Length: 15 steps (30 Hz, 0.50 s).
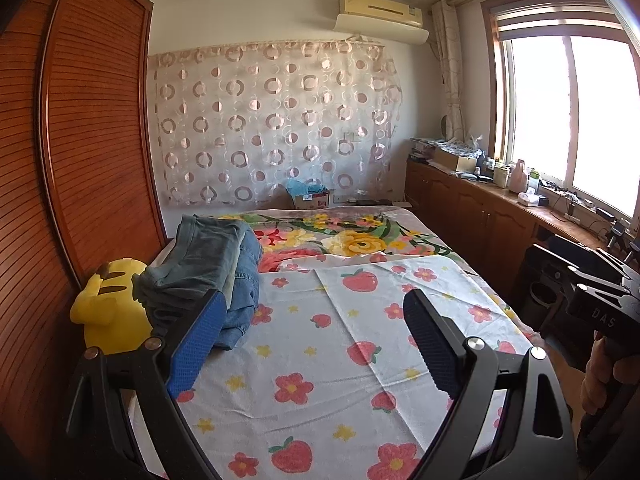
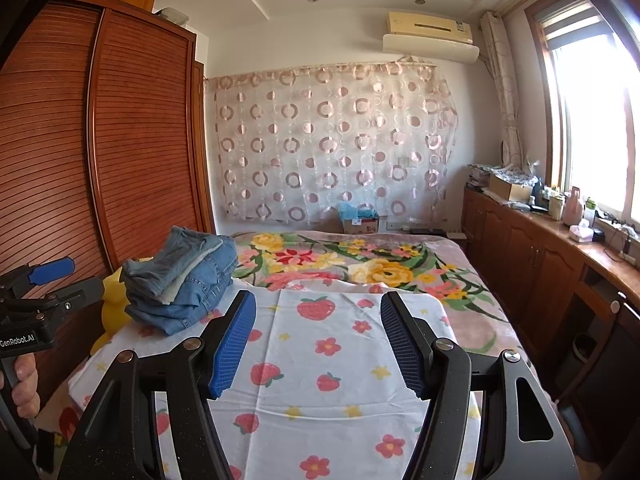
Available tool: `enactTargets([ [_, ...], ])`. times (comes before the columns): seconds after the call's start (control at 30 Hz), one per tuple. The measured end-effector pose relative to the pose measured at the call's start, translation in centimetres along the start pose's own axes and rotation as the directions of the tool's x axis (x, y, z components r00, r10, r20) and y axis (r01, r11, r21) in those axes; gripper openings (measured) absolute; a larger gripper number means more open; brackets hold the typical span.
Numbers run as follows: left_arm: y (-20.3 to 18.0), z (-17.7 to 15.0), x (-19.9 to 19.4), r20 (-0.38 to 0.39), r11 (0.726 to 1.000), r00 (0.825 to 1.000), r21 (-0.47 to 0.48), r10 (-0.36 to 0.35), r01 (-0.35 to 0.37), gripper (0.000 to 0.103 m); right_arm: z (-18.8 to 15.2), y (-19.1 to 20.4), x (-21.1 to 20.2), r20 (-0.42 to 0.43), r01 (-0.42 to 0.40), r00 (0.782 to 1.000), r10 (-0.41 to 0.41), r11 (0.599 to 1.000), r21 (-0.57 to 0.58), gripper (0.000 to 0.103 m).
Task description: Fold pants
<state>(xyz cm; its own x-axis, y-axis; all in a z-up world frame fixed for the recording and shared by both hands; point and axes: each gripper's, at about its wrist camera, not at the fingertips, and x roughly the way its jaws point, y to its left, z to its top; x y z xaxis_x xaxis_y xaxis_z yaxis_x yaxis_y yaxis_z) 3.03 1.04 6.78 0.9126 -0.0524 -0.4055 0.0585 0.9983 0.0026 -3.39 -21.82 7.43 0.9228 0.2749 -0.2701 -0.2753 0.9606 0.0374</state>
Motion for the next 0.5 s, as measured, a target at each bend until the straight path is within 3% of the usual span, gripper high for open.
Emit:
enactTargets([
  [0.5, 0.04, 0.17, 0.06, -0.001, 1.000, 1.000, -0.001, -0.002, 0.002, 0.091, -0.02, 0.03, 0.20, 0.000, 0.003, 1.000, -0.003, 1.000, -0.001, 0.067],
])
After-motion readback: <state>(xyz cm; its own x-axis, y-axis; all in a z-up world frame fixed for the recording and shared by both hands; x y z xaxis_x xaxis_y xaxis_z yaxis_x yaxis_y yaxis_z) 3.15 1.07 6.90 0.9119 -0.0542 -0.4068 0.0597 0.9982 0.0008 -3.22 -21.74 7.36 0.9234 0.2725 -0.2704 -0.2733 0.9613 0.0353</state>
